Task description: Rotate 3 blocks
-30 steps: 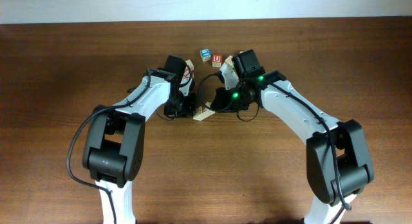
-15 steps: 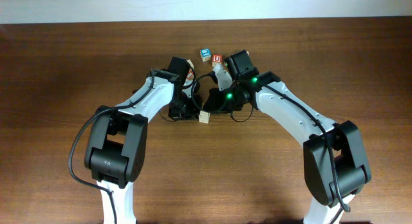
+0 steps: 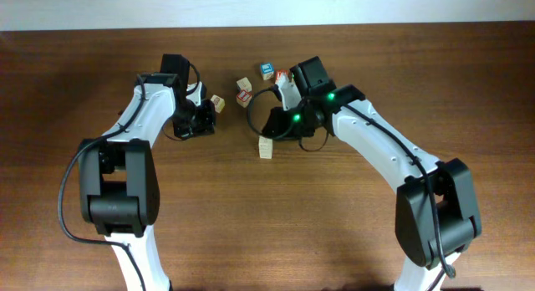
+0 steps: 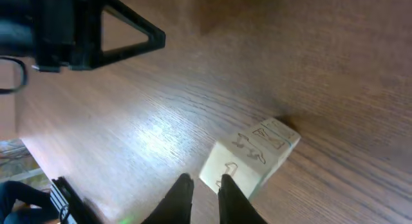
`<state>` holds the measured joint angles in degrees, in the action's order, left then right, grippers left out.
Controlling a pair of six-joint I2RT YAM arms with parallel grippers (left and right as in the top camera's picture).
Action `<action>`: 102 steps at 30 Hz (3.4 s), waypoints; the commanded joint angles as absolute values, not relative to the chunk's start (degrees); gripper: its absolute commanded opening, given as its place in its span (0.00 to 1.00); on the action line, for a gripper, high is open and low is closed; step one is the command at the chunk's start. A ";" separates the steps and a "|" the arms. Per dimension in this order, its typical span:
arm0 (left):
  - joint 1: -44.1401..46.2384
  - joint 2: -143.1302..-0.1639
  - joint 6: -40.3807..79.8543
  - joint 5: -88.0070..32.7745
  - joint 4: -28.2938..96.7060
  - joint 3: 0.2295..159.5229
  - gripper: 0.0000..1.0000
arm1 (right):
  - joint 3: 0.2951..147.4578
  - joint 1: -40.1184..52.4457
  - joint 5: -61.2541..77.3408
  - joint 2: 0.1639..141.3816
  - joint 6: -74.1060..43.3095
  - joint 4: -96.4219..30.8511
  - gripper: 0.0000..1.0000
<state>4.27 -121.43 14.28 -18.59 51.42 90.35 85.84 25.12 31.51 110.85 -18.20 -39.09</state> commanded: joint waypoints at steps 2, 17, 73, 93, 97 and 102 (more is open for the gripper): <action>4.05 -119.22 13.08 -13.72 58.72 98.10 0.00 | 96.29 25.04 30.85 107.48 -13.65 -47.11 0.33; 4.10 -79.79 10.37 -4.64 76.20 106.87 0.99 | 114.45 17.52 -0.69 66.61 -9.23 -84.25 0.98; -2.83 -16.19 -3.60 1.50 4.51 17.98 0.99 | 0.32 3.77 -1.78 0.19 -6.44 -4.54 0.98; -2.79 -0.30 -12.29 0.89 4.73 0.51 0.99 | 0.32 3.77 -1.78 0.21 -6.44 -4.54 0.98; -2.79 -0.30 -12.29 0.89 4.73 0.51 0.99 | 0.32 3.77 -1.78 0.19 -6.44 -4.54 0.98; -2.79 -0.30 -12.29 0.89 4.75 0.51 0.99 | 0.32 3.77 -1.78 0.19 -6.44 -4.54 0.98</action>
